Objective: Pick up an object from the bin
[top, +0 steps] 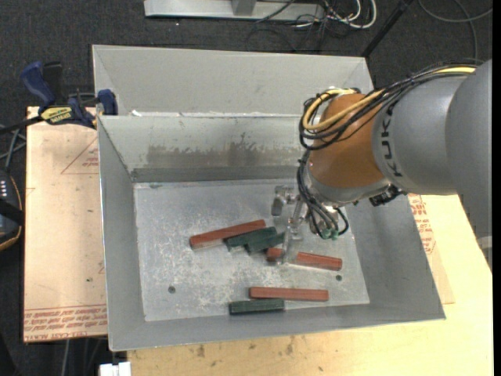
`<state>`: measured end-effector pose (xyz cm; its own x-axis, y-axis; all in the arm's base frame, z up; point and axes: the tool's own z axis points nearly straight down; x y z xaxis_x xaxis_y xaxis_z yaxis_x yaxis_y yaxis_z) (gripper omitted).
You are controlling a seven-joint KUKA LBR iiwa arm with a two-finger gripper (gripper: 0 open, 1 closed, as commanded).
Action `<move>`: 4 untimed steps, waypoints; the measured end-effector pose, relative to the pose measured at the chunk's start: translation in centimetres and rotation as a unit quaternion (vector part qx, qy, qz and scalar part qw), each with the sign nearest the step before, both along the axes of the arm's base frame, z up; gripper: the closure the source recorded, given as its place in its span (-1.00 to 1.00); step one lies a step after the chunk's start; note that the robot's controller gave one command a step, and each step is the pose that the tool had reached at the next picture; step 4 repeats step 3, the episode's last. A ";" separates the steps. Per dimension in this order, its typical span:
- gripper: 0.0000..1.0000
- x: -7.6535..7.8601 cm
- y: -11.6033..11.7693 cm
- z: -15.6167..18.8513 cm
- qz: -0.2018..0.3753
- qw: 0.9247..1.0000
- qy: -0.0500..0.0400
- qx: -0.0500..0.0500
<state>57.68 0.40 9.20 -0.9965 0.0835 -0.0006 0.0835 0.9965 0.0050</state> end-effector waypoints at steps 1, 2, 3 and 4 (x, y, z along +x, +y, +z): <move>1.00 -4.4 4.4 -2.1 0.125 0.992 0.000 -0.001; 1.00 -4.4 4.4 -2.1 0.125 0.992 0.000 -0.001; 1.00 -3.0 3.4 12.6 0.135 0.991 -0.002 -0.002; 1.00 -3.0 3.4 12.6 0.135 0.991 -0.002 -0.002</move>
Offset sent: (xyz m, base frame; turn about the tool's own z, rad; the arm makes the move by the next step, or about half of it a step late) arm 0.0000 0.0000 0.0000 0.0000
